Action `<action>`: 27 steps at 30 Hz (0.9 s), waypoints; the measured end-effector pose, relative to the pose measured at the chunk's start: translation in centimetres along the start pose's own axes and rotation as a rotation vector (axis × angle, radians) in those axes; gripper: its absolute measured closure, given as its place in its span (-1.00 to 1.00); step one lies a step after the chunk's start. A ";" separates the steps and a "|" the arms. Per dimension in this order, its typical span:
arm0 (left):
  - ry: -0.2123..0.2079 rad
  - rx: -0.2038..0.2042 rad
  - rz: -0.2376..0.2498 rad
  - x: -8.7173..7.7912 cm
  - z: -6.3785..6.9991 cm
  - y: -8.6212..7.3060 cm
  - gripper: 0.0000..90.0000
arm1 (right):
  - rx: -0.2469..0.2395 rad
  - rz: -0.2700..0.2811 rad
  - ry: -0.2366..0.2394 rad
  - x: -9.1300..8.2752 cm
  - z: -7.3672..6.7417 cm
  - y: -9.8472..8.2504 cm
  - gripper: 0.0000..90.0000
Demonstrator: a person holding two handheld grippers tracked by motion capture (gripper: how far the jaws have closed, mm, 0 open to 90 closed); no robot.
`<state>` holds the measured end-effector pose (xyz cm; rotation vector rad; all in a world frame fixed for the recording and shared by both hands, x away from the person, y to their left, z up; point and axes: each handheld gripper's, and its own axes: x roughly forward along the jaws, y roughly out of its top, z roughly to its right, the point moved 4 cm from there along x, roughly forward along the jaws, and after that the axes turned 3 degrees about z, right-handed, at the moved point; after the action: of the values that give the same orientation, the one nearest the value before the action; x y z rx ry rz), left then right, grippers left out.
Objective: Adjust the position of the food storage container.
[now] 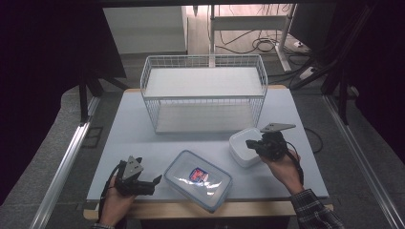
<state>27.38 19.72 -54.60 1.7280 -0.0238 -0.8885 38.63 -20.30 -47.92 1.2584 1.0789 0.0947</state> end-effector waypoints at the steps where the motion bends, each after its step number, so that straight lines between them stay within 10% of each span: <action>1: -0.001 0.001 -0.002 0.0 0.0 0.0 -0.90 | -0.001 -0.001 0.003 0.3 0.0 0.1 1.00; 27: -0.012 0.005 -0.001 0.0 0.1 0.0 -0.89 | -0.078 -0.076 -0.093 7.3 2.0 3.4 1.00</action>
<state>27.35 19.60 -54.62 1.7279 -0.0333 -0.8997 45.52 -16.13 -49.76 1.1396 1.0317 0.0203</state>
